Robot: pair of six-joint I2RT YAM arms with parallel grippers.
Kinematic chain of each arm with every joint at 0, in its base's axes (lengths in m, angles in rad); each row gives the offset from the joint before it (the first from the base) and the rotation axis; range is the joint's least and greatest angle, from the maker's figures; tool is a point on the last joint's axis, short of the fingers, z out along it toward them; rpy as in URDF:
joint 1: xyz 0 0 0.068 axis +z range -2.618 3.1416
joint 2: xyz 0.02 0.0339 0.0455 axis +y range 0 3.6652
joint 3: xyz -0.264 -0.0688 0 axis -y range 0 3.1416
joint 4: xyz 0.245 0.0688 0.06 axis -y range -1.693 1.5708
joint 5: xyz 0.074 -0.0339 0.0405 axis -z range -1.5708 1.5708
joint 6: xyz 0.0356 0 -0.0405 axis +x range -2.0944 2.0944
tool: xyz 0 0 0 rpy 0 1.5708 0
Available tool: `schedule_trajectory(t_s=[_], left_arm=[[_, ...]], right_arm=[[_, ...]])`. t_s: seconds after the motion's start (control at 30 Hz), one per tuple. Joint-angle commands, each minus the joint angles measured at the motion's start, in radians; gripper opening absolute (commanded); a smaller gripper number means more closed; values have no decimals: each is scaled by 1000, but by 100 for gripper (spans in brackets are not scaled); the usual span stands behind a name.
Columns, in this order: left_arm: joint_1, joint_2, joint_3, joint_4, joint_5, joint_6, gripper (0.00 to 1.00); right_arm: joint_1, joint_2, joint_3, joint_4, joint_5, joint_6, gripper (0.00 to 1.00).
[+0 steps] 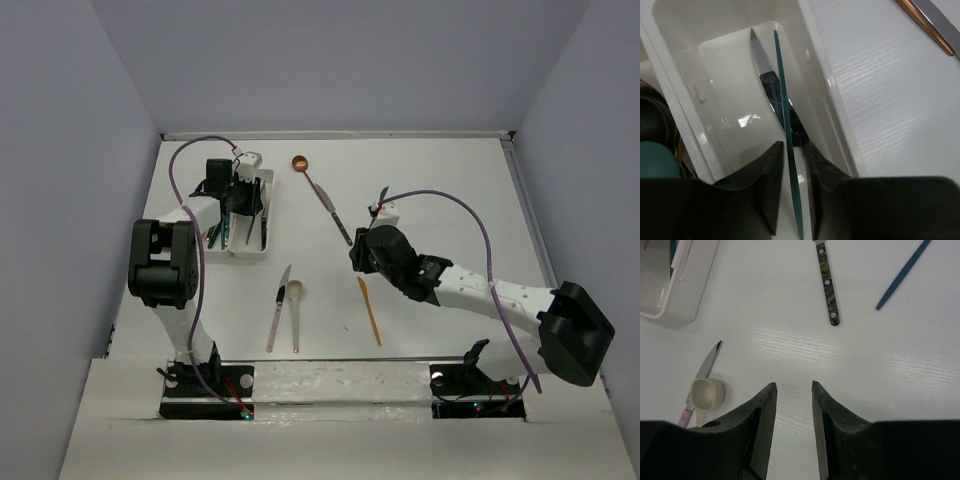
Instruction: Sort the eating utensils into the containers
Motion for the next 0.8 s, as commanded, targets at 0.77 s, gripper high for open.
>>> schedule_trajectory(t_s=[0.77], left_arm=[[9, -358, -104, -52, 106, 9, 54]], right_arm=[[178, 317, 111, -667, -208, 395, 49]])
